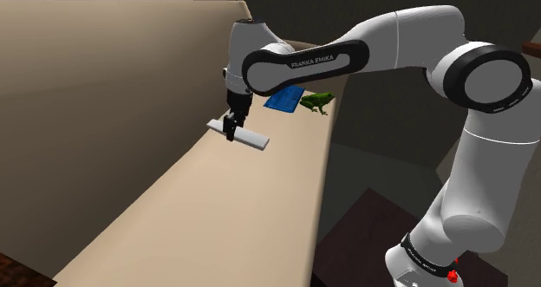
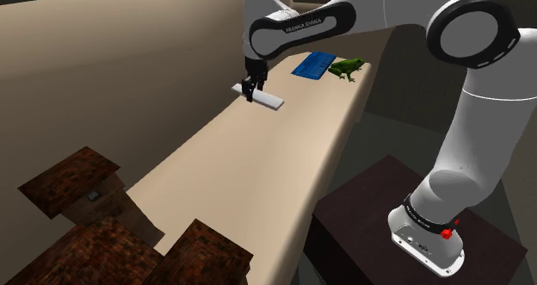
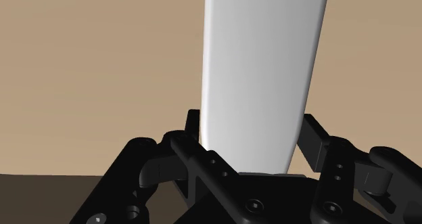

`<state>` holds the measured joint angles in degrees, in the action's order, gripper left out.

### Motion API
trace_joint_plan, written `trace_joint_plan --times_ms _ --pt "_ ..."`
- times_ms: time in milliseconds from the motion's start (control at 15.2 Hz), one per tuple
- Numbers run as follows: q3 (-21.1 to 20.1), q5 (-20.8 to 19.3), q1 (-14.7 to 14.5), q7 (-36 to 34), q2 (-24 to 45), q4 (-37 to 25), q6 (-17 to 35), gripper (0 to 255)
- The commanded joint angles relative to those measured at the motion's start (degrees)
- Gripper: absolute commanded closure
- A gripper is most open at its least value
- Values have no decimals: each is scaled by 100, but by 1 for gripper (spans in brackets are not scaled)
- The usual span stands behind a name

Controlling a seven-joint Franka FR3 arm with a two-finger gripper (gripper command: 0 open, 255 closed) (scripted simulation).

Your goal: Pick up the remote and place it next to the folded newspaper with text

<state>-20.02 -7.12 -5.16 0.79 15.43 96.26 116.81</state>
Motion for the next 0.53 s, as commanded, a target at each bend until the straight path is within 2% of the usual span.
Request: trace_joint_plan --times_ms 0,462 --pt "77 71 183 289 -51 45 12 255" --pt "356 270 769 1221 -107 44 -9 255"
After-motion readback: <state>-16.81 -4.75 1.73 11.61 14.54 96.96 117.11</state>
